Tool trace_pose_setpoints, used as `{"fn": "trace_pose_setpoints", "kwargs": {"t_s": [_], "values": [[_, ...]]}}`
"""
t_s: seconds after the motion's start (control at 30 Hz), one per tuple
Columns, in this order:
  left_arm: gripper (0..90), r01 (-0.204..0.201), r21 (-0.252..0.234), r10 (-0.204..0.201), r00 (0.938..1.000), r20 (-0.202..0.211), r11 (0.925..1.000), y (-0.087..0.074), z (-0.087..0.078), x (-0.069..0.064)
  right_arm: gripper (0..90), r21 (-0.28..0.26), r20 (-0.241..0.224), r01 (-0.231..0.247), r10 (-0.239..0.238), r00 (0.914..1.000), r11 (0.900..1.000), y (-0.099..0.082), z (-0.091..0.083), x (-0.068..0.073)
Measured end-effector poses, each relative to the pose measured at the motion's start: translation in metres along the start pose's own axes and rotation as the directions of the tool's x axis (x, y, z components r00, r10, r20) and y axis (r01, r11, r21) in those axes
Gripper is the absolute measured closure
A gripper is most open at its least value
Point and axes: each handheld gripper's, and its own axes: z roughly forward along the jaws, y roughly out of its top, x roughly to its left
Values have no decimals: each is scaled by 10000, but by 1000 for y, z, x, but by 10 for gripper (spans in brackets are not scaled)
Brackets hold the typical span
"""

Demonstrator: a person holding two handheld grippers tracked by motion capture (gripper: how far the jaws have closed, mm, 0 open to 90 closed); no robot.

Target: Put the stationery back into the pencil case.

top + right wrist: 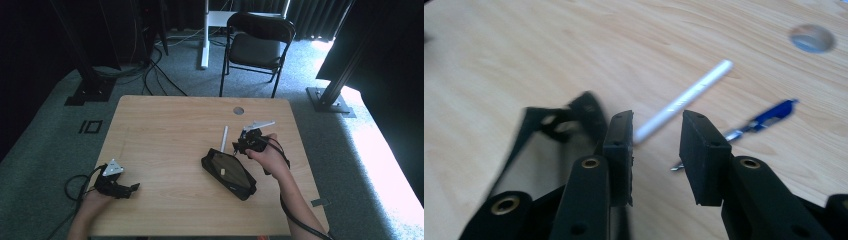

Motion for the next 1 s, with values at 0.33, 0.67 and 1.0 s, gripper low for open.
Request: {"fn": "trace_pose_setpoints", "kwargs": {"t_s": [0.33,0.67,1.0], "values": [[21,-5,2,5,10000,-1,10000,0,0,0,637,146,1007,-911,892,9909,9957,-6,34,-33],[21,-2,1,2,10000,0,10000,0,0,0,595,-47,1703,-2108,2085,9631,9775,-6,64,-56],[21,-2,0,2,10000,-1,10000,0,0,0,549,169,2265,-2974,2861,9311,9546,-12,92,-68]]}}
